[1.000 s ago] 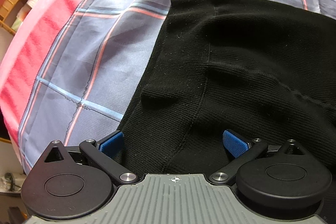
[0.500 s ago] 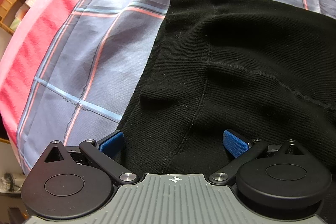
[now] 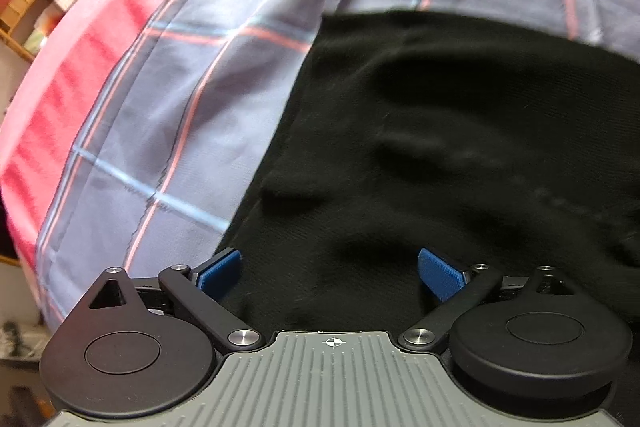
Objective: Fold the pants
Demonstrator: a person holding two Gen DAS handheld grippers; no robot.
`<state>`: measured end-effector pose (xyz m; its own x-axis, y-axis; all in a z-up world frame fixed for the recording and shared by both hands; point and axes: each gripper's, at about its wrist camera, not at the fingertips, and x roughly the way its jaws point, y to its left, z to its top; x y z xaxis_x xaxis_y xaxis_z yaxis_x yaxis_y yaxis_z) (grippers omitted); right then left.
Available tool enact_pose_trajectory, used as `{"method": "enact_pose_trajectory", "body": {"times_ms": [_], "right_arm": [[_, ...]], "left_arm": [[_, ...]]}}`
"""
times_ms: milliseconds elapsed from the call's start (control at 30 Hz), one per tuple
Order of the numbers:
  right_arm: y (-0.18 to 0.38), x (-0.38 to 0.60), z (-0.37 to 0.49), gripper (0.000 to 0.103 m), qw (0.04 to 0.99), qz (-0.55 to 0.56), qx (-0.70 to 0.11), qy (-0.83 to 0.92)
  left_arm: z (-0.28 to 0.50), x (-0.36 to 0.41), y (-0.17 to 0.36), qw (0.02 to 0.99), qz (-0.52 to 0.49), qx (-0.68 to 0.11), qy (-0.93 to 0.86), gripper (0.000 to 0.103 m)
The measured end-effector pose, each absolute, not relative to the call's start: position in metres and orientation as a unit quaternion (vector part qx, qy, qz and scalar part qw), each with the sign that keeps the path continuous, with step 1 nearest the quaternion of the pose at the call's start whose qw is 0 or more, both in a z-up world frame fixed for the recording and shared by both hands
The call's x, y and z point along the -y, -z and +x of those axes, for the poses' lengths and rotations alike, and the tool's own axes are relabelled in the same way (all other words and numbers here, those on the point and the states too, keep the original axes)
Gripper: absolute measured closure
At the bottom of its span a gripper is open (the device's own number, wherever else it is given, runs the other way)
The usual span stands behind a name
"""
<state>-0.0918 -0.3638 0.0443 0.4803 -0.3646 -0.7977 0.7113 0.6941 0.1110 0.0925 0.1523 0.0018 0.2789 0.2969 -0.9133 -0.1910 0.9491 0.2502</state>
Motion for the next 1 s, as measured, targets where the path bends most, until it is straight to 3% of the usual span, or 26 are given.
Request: {"method": "enact_pose_trajectory", "body": {"times_ms": [100, 200, 300, 333, 367, 400, 700, 733, 767, 900, 1000], "right_arm": [[-0.054, 0.380, -0.110, 0.101, 0.822, 0.192, -0.357, 0.399], [-0.049, 0.417, -0.134, 0.101, 0.773, 0.268, -0.365, 0.443], [-0.067, 0.393, -0.134, 0.084, 0.810, 0.203, -0.352, 0.423], [-0.070, 0.382, -0.129, 0.051, 0.828, 0.188, -0.357, 0.390], [-0.069, 0.370, -0.122, 0.025, 0.838, 0.177, -0.363, 0.366], [-0.066, 0.362, -0.114, 0.022, 0.845, 0.167, -0.368, 0.351], [-0.035, 0.356, -0.093, 0.026, 0.807, 0.213, -0.386, 0.393], [-0.036, 0.353, -0.090, 0.048, 0.816, 0.204, -0.385, 0.381], [-0.038, 0.351, -0.089, 0.099, 0.828, 0.201, -0.384, 0.357], [-0.045, 0.364, -0.099, 0.097, 0.834, 0.182, -0.377, 0.359], [-0.044, 0.391, -0.119, 0.097, 0.816, 0.257, -0.362, 0.369]], "left_arm": [[0.094, -0.141, -0.003, 0.813, 0.049, -0.567, -0.127, 0.000], [0.099, -0.133, 0.019, 0.790, 0.066, -0.595, -0.130, 0.000], [0.095, -0.134, 0.020, 0.796, 0.057, -0.586, -0.138, 0.000], [0.094, -0.135, 0.020, 0.798, 0.052, -0.584, -0.139, 0.000], [0.093, -0.136, 0.020, 0.798, 0.049, -0.584, -0.140, 0.000], [0.094, -0.136, 0.020, 0.798, 0.047, -0.584, -0.141, 0.000], [0.096, -0.133, 0.022, 0.798, 0.051, -0.584, -0.142, 0.000], [0.096, -0.133, 0.022, 0.798, 0.051, -0.583, -0.142, 0.000], [0.096, -0.133, 0.023, 0.798, 0.052, -0.583, -0.142, 0.000], [0.094, -0.135, 0.021, 0.799, 0.047, -0.583, -0.140, 0.000], [0.093, -0.135, 0.021, 0.800, 0.049, -0.583, -0.137, 0.000]]}}
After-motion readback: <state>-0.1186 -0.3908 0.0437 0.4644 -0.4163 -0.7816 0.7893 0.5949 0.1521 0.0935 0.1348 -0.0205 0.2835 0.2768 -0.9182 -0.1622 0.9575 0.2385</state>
